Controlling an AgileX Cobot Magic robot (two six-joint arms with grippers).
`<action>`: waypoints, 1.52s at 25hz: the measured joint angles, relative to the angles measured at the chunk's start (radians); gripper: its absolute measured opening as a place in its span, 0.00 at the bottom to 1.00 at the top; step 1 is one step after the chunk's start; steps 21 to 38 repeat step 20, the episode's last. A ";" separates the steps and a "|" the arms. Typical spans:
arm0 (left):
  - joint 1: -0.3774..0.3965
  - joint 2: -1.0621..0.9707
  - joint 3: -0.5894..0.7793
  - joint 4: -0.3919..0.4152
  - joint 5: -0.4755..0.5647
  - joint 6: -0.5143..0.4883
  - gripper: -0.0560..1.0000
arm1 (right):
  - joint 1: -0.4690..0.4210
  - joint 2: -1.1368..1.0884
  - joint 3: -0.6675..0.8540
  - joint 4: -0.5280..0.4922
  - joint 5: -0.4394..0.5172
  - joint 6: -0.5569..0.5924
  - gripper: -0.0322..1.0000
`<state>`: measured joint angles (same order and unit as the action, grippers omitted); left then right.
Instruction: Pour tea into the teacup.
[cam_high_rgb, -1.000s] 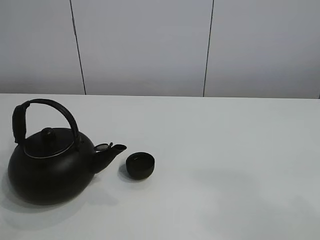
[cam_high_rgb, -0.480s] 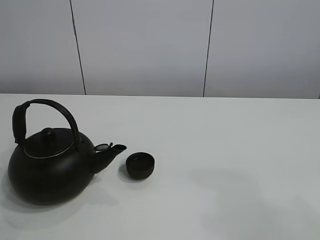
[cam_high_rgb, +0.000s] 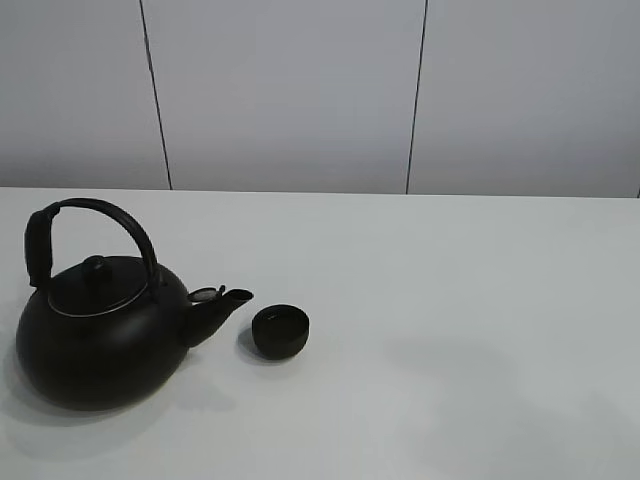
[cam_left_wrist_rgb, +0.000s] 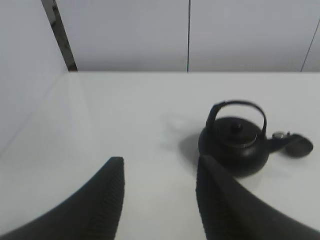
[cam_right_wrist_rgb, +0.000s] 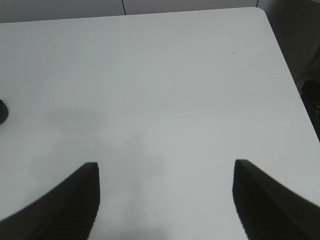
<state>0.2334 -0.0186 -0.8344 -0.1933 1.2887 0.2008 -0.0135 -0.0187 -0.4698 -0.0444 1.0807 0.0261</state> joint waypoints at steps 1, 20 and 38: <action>0.000 0.000 0.058 0.000 0.002 0.000 0.37 | 0.000 0.000 0.000 0.000 0.000 0.000 0.53; -0.135 0.002 0.347 0.042 -0.159 0.009 0.37 | 0.000 0.000 0.000 0.000 0.000 0.000 0.53; -0.135 0.002 0.347 0.042 -0.159 0.009 0.37 | 0.000 0.000 0.000 0.000 0.000 0.000 0.53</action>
